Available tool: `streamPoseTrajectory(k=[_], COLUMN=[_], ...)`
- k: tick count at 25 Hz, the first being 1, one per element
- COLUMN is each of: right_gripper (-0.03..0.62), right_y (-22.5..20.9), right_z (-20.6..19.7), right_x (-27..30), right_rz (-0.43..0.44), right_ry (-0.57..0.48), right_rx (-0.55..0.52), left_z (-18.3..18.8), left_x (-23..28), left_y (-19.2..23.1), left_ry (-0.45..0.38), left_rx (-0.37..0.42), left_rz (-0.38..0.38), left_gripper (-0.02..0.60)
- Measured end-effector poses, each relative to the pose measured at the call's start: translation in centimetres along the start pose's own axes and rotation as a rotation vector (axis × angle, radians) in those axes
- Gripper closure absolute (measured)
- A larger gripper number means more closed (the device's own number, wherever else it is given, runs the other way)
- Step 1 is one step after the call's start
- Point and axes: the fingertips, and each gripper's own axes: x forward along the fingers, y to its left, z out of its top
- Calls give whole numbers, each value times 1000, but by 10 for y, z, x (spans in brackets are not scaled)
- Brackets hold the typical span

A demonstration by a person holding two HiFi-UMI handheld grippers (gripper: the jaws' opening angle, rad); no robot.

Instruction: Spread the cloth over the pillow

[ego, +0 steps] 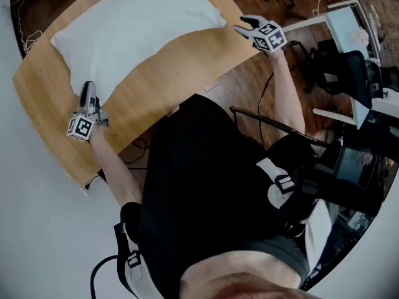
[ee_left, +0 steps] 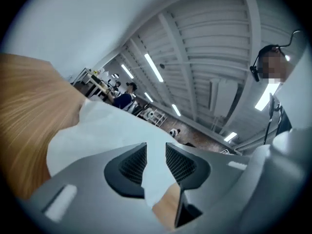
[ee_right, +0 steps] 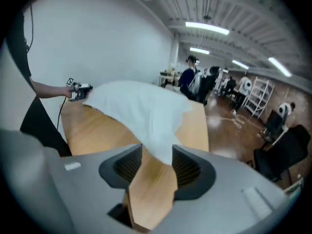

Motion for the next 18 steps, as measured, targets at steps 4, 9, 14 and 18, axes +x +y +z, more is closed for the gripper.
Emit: streamPoseTrajectory(k=[4,9,14,18], right_gripper=[396,582,374,338], right_y=[10,-12,10,-76], right_z=[-37,-34,-98,-81], right_x=[76,72,97,83], right_rz=[169,191,377,283], right_ry=[59,129,236,100], right_rx=[-5,-238,-294,-83], left_z=[-37,-51,-62,-65], left_x=[19,34,47,56], left_y=[-8,-18,-5,1], left_ry=[154,266,305,306], left_rx=[55,105,99,105], left_rz=[107,221,341,382], left_gripper=[457,457,457,457])
